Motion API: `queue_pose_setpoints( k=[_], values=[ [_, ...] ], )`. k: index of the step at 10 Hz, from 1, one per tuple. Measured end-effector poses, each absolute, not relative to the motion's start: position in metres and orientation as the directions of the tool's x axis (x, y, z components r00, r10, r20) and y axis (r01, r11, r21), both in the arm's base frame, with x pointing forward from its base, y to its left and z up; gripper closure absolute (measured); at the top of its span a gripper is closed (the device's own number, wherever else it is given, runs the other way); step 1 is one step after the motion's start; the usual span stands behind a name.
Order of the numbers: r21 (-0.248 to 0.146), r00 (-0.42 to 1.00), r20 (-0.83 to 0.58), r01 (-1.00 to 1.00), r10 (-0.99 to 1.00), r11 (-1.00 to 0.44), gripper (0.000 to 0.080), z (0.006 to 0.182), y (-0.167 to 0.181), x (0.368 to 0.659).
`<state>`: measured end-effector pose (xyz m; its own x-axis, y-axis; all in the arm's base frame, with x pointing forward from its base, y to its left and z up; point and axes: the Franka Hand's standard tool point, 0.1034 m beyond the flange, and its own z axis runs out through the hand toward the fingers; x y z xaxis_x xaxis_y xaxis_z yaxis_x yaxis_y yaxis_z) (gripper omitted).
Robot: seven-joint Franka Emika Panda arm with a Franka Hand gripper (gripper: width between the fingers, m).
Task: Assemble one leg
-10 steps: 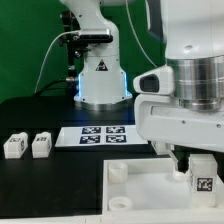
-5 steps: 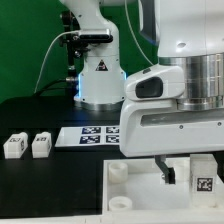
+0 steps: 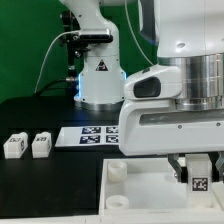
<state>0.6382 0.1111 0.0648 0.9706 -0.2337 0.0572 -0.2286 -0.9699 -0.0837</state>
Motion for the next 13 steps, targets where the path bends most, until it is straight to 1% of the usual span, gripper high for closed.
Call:
queue_pose_setpoints(
  k=[1, 2, 3, 4, 5, 6, 7, 8, 9, 11, 13],
  values=[
    [-0.089, 0.946, 0.047, -0.317, -0.322, -0.944, 0.0509, 0.0646, 0.1109, 0.6384],
    [-0.092, 0.883, 0.016, -0.466, -0.469, -0.880, 0.0508, 0.0642, 0.1095, 0.6395],
    [-0.090, 0.780, -0.019, -0.624, -0.625, -0.776, 0.0508, 0.0644, 0.1097, 0.6393],
    [-0.086, 0.638, -0.038, -0.769, -0.769, -0.633, 0.0508, 0.0637, 0.1098, 0.6377],
    [-0.093, 0.486, -0.058, -0.872, -0.872, -0.480, 0.0508, 0.0635, 0.1095, 0.6360],
    [-0.111, 0.262, -0.091, -0.961, -0.961, -0.252, 0.0508, 0.0632, 0.1098, 0.6319],
    [-0.099, 0.137, -0.104, -0.987, -0.985, -0.126, 0.0506, 0.0635, 0.1108, 0.6311],
    [-0.088, 0.069, -0.111, -0.994, -0.991, -0.059, 0.0506, 0.0636, 0.1109, 0.6310],
    [-0.069, -0.066, -0.126, -0.995, -0.990, 0.075, 0.0506, 0.0638, 0.1109, 0.6309],
    [-0.012, -0.306, -0.136, -0.950, -0.942, 0.311, 0.0506, 0.0651, 0.1109, 0.6309],
    [0.013, -0.421, -0.132, -0.906, -0.897, 0.423, 0.0505, 0.0664, 0.1084, 0.6318]
  ],
)
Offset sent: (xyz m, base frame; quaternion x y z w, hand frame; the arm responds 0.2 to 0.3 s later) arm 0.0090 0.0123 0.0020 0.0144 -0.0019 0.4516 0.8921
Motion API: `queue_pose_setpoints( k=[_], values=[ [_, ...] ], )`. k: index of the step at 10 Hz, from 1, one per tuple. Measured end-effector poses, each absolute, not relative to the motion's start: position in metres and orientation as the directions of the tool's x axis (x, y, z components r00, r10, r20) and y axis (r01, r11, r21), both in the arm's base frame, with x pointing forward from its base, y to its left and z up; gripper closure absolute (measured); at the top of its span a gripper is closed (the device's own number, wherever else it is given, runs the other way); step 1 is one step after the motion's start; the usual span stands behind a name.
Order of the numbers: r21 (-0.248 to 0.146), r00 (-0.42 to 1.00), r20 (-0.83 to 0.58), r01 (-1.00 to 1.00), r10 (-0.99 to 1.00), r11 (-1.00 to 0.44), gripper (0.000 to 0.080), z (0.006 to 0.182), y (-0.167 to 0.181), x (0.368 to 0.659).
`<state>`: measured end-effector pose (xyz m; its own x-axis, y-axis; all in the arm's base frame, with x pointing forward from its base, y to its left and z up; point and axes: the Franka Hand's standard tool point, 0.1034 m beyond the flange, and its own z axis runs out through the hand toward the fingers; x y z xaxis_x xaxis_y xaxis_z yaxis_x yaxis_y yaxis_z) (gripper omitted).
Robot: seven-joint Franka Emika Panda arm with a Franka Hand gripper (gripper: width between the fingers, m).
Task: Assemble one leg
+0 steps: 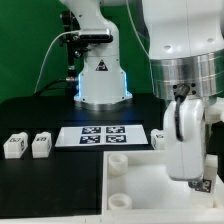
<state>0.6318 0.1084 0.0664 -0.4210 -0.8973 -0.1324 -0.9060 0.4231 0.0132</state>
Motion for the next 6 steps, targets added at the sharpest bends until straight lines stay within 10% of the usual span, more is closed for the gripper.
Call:
queue_pose_setpoints(
  k=[4, 6],
  values=[
    [0.013, -0.390, -0.130, -0.920, -0.912, 0.392, 0.0459, 0.0645, 0.1073, 0.6300],
    [0.006, -0.381, -0.132, -0.924, -0.915, 0.383, 0.0187, 0.0636, 0.1096, 0.6293]
  ],
)
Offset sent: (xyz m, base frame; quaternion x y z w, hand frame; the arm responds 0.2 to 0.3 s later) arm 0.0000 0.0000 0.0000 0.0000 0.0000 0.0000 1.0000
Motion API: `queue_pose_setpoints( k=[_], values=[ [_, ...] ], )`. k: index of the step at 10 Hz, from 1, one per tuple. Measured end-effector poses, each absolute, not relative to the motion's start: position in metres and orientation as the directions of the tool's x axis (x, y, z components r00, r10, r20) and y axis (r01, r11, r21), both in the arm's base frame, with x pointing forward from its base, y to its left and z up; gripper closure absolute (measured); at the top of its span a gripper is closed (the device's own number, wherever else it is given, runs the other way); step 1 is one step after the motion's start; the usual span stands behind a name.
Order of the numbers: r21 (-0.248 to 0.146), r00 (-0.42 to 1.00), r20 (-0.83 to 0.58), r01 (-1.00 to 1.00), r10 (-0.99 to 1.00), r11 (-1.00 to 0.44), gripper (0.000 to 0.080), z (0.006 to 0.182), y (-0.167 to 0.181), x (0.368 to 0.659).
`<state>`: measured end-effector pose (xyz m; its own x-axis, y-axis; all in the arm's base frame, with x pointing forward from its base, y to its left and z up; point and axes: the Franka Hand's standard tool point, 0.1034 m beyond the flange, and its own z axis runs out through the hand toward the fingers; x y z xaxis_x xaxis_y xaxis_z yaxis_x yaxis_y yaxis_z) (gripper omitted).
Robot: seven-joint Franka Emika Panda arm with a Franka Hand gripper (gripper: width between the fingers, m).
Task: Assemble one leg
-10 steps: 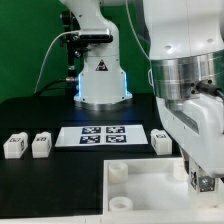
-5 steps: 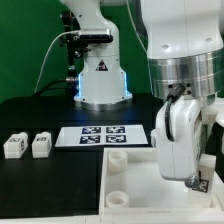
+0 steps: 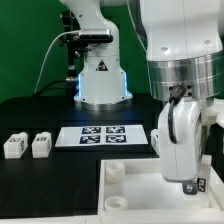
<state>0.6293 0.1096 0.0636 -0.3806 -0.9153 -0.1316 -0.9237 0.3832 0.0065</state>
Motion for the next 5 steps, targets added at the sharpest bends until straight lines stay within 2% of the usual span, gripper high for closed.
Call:
queue_pose_setpoints(
  k=[1, 2, 5],
  values=[
    [0.004, -0.370, -0.133, -0.928, -0.919, 0.373, 0.0187, 0.062, 0.116, 0.625],
    [0.000, -0.362, -0.137, -0.931, -0.922, 0.365, 0.0156, 0.066, 0.122, 0.625],
    [-0.015, -0.348, -0.147, -0.935, -0.926, 0.353, 0.0151, 0.075, 0.132, 0.622]
  ],
)
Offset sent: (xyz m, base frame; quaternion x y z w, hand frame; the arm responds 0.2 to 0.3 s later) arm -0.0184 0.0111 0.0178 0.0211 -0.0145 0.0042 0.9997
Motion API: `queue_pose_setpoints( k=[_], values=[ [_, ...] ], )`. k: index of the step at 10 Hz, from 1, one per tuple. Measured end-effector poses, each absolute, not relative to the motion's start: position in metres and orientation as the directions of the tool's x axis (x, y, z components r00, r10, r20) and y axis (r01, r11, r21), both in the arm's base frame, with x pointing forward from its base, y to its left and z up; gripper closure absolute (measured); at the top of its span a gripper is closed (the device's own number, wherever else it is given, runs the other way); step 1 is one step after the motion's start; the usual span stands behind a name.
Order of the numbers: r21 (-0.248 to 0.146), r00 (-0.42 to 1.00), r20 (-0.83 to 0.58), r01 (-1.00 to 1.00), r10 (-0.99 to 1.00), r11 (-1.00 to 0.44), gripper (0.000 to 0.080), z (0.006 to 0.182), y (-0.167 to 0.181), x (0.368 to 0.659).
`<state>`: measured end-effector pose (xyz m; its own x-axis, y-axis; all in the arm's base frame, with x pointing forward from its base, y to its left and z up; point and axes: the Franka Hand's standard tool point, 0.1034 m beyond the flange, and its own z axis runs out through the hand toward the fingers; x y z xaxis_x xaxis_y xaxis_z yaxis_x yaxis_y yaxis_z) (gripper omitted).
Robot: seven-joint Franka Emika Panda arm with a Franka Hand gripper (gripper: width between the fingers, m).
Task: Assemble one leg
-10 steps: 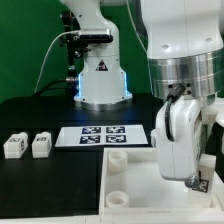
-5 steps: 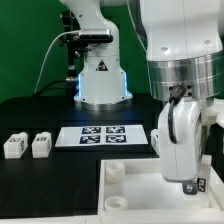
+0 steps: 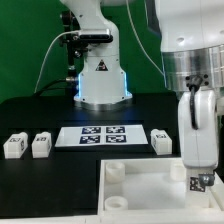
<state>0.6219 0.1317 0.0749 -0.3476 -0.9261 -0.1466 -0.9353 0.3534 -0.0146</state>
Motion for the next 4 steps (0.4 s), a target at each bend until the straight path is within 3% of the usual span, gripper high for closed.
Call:
queue_pose_setpoints(
  k=[4],
  values=[
    [-0.013, -0.347, -0.145, -0.936, -0.927, 0.353, 0.0151, 0.0732, 0.1318, 0.6212]
  ],
)
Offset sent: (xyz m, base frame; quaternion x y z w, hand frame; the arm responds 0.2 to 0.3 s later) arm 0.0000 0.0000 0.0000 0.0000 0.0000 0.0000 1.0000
